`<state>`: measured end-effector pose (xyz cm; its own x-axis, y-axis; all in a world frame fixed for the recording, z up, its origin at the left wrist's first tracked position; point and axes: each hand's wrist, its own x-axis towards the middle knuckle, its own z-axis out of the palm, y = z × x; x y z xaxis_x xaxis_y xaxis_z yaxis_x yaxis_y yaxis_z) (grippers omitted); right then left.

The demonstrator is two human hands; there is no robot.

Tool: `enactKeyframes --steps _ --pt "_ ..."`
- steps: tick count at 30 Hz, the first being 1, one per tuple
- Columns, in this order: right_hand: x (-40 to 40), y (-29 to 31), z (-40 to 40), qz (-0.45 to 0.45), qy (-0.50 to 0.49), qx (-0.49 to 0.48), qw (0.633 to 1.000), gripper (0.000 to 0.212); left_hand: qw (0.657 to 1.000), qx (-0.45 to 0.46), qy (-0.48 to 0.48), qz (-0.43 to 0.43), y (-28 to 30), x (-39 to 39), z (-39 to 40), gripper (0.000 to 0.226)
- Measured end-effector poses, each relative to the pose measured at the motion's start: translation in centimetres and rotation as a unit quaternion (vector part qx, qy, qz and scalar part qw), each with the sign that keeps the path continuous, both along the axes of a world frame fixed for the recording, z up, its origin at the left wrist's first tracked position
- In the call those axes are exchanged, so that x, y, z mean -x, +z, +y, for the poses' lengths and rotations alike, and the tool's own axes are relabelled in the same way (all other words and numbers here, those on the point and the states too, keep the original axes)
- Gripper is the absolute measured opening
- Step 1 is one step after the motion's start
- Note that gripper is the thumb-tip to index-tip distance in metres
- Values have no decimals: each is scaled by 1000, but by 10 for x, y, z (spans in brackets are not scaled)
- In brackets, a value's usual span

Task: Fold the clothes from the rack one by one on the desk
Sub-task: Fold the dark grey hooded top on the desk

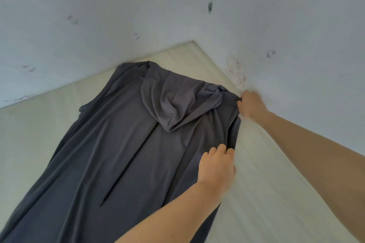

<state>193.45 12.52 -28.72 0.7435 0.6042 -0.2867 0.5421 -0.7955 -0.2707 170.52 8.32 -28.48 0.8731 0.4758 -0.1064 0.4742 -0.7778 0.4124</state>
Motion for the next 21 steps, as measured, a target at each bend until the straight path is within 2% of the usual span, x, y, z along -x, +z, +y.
enactKeyframes --steps 2,4,6,10,13,18,21 --pt "1 7 2 12 -30 -32 999 9 997 52 11 -49 13 6 3 20" --pt "2 19 3 20 -63 -80 995 15 993 81 34 -81 25 13 11 8" --pt "6 34 5 22 -83 -137 987 23 983 137 48 -109 39 22 24 13" --pt "23 77 29 11 -84 -231 969 19 951 224 116 -179 69 52 65 28" --pt "40 108 59 36 -85 -290 953 15 934 266 153 -184 94 77 104 17" --pt "85 145 127 21 -58 -332 941 16 897 326 227 -191 117 132 178 16" --pt "116 155 170 19 -40 -333 942 14 851 383 296 -205 117 164 218 24"
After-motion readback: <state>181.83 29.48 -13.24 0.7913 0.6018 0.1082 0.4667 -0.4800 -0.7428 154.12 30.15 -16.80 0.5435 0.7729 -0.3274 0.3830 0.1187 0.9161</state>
